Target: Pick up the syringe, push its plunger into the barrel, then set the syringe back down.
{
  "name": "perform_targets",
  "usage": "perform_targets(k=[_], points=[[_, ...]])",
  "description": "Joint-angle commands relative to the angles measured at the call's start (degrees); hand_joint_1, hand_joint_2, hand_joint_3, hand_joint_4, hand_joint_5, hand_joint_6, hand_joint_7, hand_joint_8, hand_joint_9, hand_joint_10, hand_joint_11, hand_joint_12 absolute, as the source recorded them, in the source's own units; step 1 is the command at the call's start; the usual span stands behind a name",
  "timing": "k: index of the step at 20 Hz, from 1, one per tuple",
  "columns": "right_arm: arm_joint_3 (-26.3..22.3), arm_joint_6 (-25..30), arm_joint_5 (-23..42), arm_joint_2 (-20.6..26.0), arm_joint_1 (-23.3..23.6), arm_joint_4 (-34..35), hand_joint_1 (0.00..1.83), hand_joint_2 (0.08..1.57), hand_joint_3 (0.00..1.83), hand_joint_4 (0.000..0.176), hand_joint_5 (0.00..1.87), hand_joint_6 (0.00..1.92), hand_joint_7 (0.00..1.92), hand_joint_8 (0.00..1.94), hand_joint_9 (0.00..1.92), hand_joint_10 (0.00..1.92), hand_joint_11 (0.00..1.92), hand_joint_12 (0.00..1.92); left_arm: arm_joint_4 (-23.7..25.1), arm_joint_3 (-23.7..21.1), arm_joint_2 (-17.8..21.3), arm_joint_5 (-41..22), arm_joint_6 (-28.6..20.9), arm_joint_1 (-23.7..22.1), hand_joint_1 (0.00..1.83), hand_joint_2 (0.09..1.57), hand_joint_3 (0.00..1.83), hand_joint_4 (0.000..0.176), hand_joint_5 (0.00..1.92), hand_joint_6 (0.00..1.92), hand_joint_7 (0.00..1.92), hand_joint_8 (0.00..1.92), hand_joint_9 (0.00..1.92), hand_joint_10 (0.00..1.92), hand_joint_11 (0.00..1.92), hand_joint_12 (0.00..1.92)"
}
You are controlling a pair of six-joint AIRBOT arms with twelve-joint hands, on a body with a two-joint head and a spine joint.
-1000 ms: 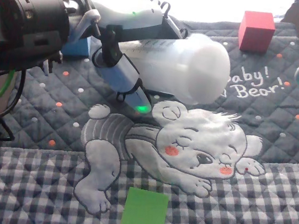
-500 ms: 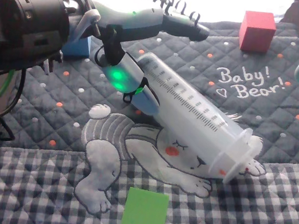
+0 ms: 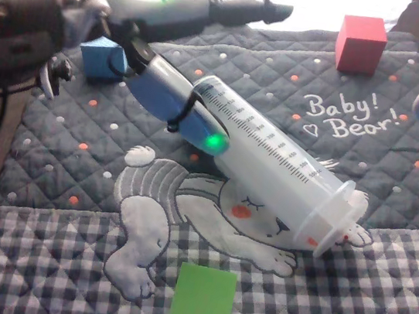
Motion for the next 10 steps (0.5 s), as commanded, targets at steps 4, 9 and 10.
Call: perform_targets(k=[4,9,10], points=[[-0.2,0.1,7.0,0.6,0.9,1.1,0.20,0.82,0.00,0.065,0.08,0.00,0.00,0.00,0.00,0.00,0.01,0.00,-10.1,-5.9,6.5,-14.0,-0.3,0.0,0.59,0.73,0.02,0.093,0.00,0.00,0.00,0.00,0.00,0.00,0.00,0.00],[-0.3,0.1,7.8,0.8,0.9,1.4,0.01,1.30,0.00,0.170,0.26,0.01,0.13,0.01,0.06,0.01,0.08,0.02,-14.1,-11.1,12.4,-22.6,-0.3,2.2,0.64,0.79,0.01,0.001,0.00,0.00,0.00,0.00,0.00,0.00,0.00,0.00],[-0.4,0.1,7.8,1.0,0.9,1.5,0.00,1.37,0.02,0.143,0.22,0.00,0.11,0.00,0.04,0.00,0.04,0.00,-15.0,-12.1,13.4,-24.4,-0.3,2.7,0.64,0.81,0.01,0.020,0.00,0.00,0.00,0.00,0.00,0.00,0.00,0.00]])
